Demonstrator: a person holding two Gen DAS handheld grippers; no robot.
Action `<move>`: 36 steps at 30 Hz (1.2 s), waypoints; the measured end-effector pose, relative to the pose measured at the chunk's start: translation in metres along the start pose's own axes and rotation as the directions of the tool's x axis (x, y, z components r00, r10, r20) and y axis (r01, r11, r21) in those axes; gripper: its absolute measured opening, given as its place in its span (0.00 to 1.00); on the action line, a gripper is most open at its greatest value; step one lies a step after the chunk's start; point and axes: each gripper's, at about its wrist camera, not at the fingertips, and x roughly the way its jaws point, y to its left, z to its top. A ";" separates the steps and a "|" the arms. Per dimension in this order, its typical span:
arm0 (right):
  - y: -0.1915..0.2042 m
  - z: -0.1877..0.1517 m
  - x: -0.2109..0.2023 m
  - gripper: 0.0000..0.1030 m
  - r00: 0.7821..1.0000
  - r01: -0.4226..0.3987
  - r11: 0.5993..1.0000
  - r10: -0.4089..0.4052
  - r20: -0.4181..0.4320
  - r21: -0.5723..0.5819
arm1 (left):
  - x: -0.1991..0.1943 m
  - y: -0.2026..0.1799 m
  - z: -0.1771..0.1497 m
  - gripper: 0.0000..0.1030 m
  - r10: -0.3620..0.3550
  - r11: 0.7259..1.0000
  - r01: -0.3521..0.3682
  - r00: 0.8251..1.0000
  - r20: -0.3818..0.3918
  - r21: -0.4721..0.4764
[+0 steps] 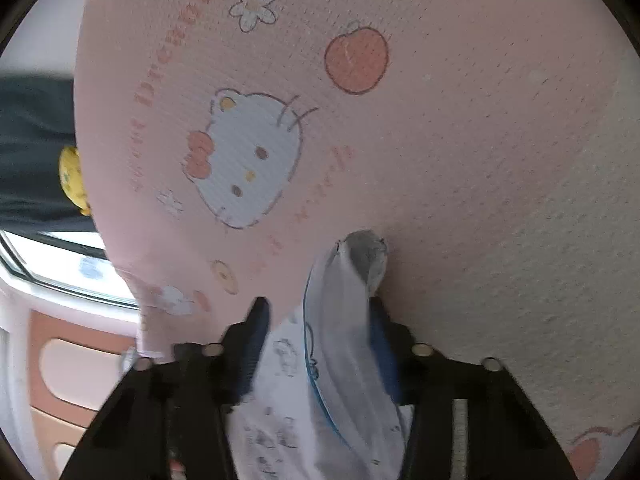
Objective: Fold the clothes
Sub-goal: 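Lift the pajamas with both grippers and lay them onto the sheet, then open both grippers and release the pants waistband and shirt edge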
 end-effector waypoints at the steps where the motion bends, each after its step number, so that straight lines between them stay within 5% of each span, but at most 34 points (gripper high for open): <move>1: 0.001 0.001 0.001 0.34 1.000 -0.007 1.000 0.007 0.006 -0.002 | 0.000 -0.001 0.000 0.52 0.007 1.000 -0.007 1.000 0.005 0.010; 6: 0.013 0.002 0.007 0.11 0.998 0.069 0.995 -0.069 0.008 -0.069 | -0.001 -0.007 0.001 0.32 0.039 0.997 -0.041 0.999 0.032 0.061; 8: 0.021 0.000 0.008 0.09 0.991 0.135 0.982 -0.136 0.001 -0.131 | -0.001 -0.009 0.001 0.29 0.052 0.995 -0.055 0.998 0.043 0.080; 14: 0.033 -0.008 0.039 0.09 0.957 0.223 0.951 -0.256 -0.140 -0.215 | 0.001 -0.011 0.002 0.27 0.057 0.994 -0.060 0.998 0.035 0.088; 16: 0.030 -0.010 0.045 0.10 0.943 0.281 0.934 -0.312 -0.115 -0.222 | 0.004 -0.010 0.003 0.27 0.048 0.996 -0.050 0.999 0.020 0.074; 23: 0.037 -0.006 0.048 0.11 0.945 0.286 0.921 -0.316 -0.081 -0.264 | 0.009 -0.002 0.005 0.28 0.062 0.997 -0.061 0.997 -0.043 0.040; 26: 0.038 -0.003 0.053 0.24 0.948 0.281 0.923 -0.310 -0.075 -0.261 | 0.011 -0.001 0.007 0.29 0.085 0.996 -0.083 0.995 -0.062 0.032; 36: 0.055 0.008 0.058 0.24 0.924 0.368 0.871 -0.381 0.026 -0.326 | -0.001 -0.002 0.007 0.28 0.090 0.993 -0.093 0.995 0.052 0.067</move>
